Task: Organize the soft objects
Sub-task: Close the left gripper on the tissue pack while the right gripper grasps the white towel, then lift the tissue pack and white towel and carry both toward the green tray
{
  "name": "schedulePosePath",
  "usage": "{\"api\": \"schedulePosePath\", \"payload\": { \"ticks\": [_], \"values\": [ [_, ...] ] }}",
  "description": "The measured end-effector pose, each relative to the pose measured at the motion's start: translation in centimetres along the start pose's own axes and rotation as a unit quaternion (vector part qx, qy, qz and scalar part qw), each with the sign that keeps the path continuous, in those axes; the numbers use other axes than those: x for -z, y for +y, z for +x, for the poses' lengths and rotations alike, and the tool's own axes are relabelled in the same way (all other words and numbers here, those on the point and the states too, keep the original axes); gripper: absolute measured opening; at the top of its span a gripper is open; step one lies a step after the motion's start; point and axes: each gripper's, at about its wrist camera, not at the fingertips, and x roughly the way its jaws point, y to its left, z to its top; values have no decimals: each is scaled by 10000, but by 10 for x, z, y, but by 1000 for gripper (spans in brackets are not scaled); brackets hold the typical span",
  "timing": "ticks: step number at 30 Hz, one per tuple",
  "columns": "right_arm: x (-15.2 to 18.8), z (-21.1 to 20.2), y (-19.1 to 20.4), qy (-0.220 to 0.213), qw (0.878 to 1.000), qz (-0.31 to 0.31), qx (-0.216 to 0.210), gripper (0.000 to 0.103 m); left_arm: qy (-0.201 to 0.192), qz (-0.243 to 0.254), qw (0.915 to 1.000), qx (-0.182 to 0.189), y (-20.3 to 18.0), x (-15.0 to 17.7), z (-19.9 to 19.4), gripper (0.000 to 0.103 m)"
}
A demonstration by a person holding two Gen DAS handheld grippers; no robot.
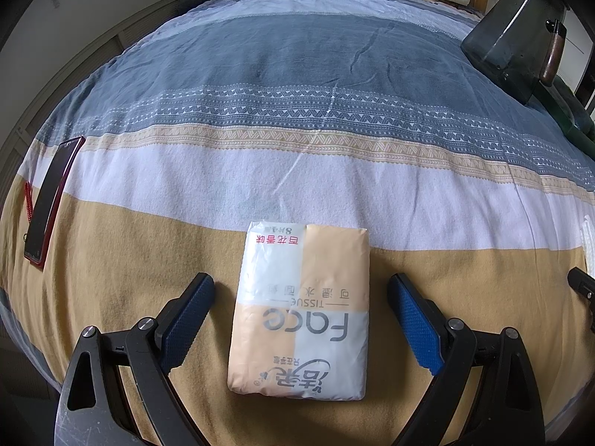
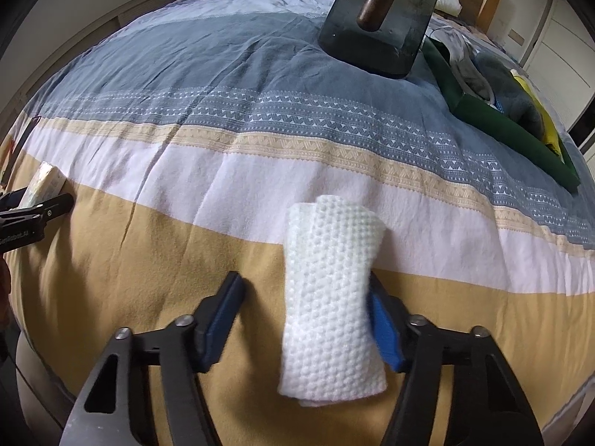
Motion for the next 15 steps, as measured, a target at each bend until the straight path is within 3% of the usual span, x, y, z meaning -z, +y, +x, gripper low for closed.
{"api": "schedulePosePath", "payload": {
  "ticks": [1, 3, 9, 15],
  "values": [
    [0, -1, 1, -16, 10000, -20, 15, 46, -14, -11, 10000, 1, -1, 0, -1, 84],
    [-1, -4, 2, -44, 10000, -75, 20, 10, -72, 36, 10000, 5, -4, 0, -5, 46],
    [-3, -10, 1, -36, 9999, -144, -87, 9, -153, -79, 9998, 55, -3, -4, -12, 45],
    [-3, -23, -9, -163, 9995, -63, -277, 9, -165, 106, 9998, 50, -20, -7, -26, 45]
  ]
}}
